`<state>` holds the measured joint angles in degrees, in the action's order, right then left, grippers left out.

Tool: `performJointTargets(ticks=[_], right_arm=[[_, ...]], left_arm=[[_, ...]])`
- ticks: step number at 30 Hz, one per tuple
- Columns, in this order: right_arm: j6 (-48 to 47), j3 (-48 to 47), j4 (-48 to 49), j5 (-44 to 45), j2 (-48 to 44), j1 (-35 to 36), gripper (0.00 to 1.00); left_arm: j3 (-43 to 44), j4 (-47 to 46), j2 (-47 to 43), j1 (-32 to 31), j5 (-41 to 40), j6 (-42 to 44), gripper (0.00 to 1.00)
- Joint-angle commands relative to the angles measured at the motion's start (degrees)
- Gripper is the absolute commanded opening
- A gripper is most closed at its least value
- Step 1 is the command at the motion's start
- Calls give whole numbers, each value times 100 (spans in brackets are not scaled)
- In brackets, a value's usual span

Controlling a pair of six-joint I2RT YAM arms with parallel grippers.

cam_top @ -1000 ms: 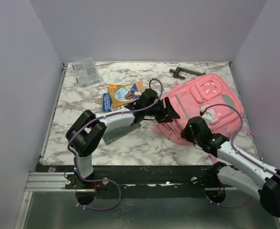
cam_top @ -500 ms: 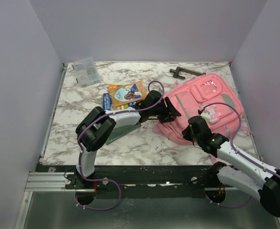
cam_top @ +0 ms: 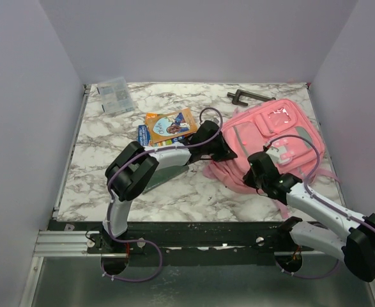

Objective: Pack the student bag
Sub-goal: Zip the student bag at the center of the board.

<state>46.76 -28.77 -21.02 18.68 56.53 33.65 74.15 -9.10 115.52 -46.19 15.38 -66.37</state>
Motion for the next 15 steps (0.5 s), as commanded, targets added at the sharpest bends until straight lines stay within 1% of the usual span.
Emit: performJointTargets(ticks=[1, 3, 5, 7, 9, 12, 13, 14, 15], right_arm=[[653, -368, -991, 610, 386, 10, 1], [683, -462, -1154, 742, 427, 8, 1], [929, -607, -1443, 1046, 407, 9, 1], [1221, -684, -1733, 1495, 323, 10, 1], [1294, -708, -1773, 1901, 215, 2, 1], [1129, -877, -1649, 2162, 180, -7, 1], [985, -958, -1620, 2195, 199, -15, 3], [906, -1012, -1648, 2247, 216, -16, 8], [808, -1097, -1690, 2276, 226, -16, 10]], left_arm=[[220, 424, -653, 386, -281, 610, 0], [336, 659, -763, 487, -279, 840, 0], [470, 891, -794, 527, -166, 1047, 0], [508, 902, -773, 581, 114, 1008, 0], [594, 902, -706, 577, 440, 959, 0], [626, 796, -663, 562, 801, 794, 0], [614, 728, -673, 556, 883, 731, 0], [597, 667, -692, 542, 956, 669, 0], [580, 594, -721, 543, 1018, 617, 0]])
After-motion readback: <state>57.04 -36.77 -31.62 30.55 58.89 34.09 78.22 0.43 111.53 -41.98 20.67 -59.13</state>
